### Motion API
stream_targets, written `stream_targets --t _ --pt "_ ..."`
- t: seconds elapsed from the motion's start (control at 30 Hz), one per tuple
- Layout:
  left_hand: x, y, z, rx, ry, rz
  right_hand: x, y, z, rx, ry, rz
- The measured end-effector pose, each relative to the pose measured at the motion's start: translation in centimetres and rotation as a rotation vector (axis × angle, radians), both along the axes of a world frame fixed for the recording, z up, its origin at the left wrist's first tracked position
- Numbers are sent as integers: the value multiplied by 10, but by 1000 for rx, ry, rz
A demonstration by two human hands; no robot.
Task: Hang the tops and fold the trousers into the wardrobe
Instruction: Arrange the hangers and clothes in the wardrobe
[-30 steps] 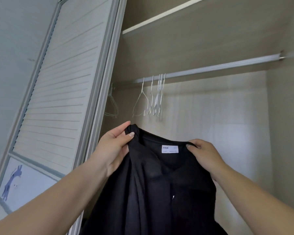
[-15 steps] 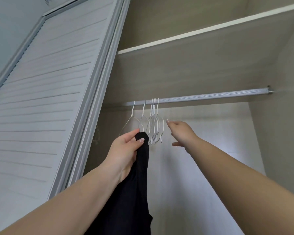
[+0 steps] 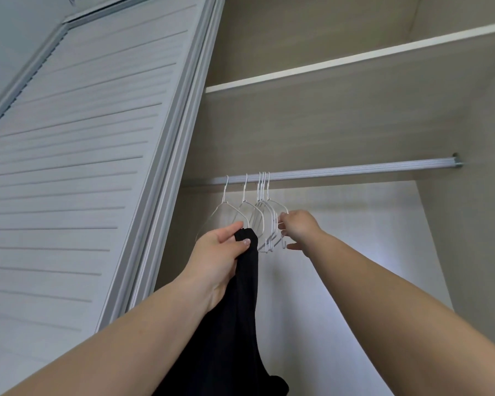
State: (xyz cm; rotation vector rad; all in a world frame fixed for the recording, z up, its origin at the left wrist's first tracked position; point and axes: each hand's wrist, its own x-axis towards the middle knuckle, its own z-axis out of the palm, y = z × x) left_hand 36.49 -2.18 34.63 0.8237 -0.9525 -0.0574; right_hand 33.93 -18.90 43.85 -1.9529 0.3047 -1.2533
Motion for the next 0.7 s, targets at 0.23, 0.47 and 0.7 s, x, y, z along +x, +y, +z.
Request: stream_targets --t 0.23,0.47,0.7 --pt "11 -6 -10 21 33 -36 12 3 4 -31 -320 -96" --pt "4 -29 -20 65 46 -61 -10 -12 -1 -67 -520 -126" --pt "-14 -68 -37 131 66 -74 -80 -56 -46 -45 -589 -191"
